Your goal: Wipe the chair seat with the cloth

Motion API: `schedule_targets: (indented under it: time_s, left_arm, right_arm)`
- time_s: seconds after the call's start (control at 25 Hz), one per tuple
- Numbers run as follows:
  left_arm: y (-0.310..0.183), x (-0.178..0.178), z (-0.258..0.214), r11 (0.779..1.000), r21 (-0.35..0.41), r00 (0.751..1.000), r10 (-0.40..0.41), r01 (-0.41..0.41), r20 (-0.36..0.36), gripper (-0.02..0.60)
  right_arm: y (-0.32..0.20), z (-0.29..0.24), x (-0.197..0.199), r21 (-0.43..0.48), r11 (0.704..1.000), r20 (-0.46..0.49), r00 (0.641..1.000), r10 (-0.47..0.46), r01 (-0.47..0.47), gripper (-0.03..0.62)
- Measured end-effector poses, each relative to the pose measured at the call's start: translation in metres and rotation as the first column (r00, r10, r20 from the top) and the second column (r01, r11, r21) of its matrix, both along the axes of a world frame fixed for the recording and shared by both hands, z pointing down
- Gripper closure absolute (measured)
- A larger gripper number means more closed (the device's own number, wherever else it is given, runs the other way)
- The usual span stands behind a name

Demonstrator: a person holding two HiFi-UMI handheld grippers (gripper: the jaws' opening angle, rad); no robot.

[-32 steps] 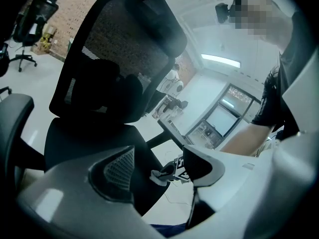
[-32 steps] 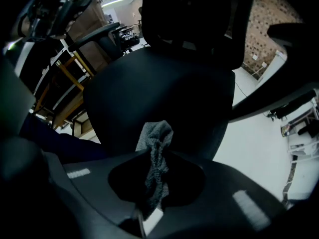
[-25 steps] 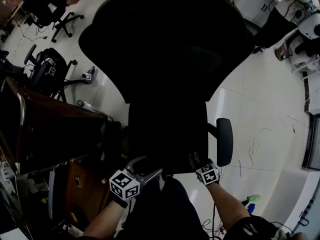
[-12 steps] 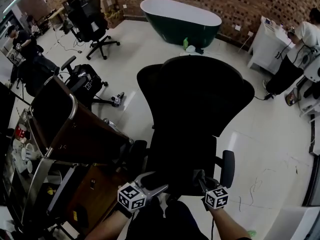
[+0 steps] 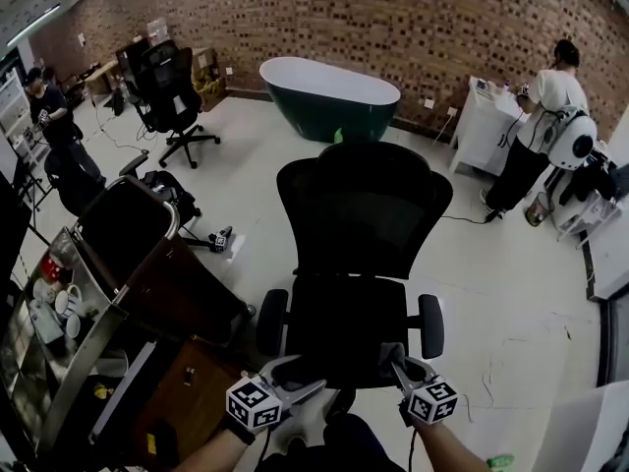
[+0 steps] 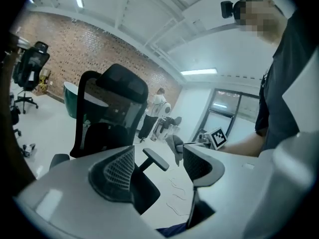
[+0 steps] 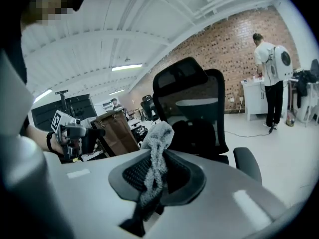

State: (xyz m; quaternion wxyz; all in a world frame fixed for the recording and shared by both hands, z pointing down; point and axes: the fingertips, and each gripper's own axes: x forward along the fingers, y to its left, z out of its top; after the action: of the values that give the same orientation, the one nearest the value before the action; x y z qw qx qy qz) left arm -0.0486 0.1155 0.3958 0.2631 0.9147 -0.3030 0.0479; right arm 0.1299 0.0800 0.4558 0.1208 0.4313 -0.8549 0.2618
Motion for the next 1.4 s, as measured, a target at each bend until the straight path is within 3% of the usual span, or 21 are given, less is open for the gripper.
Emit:
schedule_targets:
  time_s: [0.2, 0.36, 0.56, 0.8, 1.04, 1.4]
  left_arm:
    - [0.097, -0.014, -0.022, 0.996, 0.051, 0.998, 0.067, -0.067, -0.01, 0.253]
    - [0.175, -0.031, -0.017, 0.994, 0.021, 0.994, 0.105, -0.105, -0.002, 0.253]
    - [0.23, -0.045, -0.015, 0.993, -0.008, 0.993, 0.115, -0.115, 0.0, 0.253]
    - [0.252, -0.029, -0.032, 0.994, 0.031, 0.994, 0.109, -0.109, -0.006, 0.253]
    - [0.257, 0.002, -0.056, 0.995, 0.069, 0.996, 0.073, -0.069, -0.047, 0.253]
    - [0.269, 0.029, -0.059, 0.996, 0.084, 0.998, 0.04, -0.036, -0.041, 0.253]
  right_arm:
    - [0.092, -0.026, -0.018, 0.023, 0.999, 0.04, 0.998, 0.04, -0.041, 0.548]
    - [0.166, -0.042, -0.031, 0.033, 0.996, 0.054, 0.996, 0.077, -0.079, 0.548]
    - [0.232, -0.06, -0.039, 0.03, 0.995, 0.069, 0.993, 0.095, -0.097, 0.548]
    - [0.277, -0.078, -0.041, 0.047, 0.996, 0.101, 0.993, 0.065, -0.07, 0.548]
    - [0.284, -0.102, -0.027, 0.093, 0.995, 0.126, 0.992, 0.016, -0.028, 0.548]
    - [0.294, -0.109, -0.004, 0.123, 0.992, 0.131, 0.991, -0.04, 0.024, 0.548]
